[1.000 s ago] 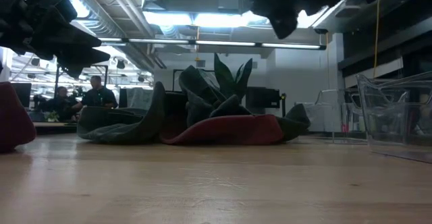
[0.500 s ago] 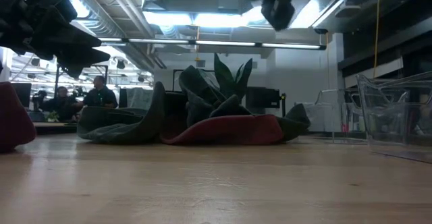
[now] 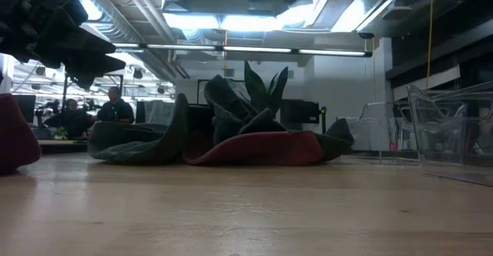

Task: Pick & Place hat
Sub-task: Put the middle black cap into the top transparent bin

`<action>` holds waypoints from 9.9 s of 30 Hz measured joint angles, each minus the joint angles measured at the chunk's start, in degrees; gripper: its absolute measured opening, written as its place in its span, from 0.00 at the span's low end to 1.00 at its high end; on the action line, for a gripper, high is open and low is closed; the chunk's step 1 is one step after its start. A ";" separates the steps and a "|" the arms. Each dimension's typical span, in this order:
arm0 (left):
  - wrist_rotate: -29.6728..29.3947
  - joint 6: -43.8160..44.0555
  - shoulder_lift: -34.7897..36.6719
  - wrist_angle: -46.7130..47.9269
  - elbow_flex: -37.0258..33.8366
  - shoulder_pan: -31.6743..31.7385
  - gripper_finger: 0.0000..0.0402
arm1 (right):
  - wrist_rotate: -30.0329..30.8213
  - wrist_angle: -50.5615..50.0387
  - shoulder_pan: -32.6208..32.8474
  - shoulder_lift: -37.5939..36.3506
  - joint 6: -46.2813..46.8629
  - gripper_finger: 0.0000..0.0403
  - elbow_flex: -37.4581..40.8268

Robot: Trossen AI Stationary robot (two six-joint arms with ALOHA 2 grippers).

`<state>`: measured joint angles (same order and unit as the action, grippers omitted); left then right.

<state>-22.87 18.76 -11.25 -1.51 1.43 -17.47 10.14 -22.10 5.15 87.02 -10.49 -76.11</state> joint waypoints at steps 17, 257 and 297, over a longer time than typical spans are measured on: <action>-0.02 0.00 -0.02 0.00 0.00 0.01 0.47 | 12.37 -10.93 -1.30 15.58 -12.49 0.09 -6.59; -0.02 0.00 -0.02 0.01 -0.02 -0.01 0.47 | 10.77 -67.29 -27.83 -30.20 22.12 0.03 2.52; 0.00 0.00 -0.01 0.01 -0.02 0.01 0.47 | 8.30 -59.06 -24.35 -31.71 25.59 0.03 -3.62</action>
<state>-22.87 18.76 -11.26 -1.50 1.41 -17.46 18.44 -81.16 -19.20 55.31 15.10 -79.72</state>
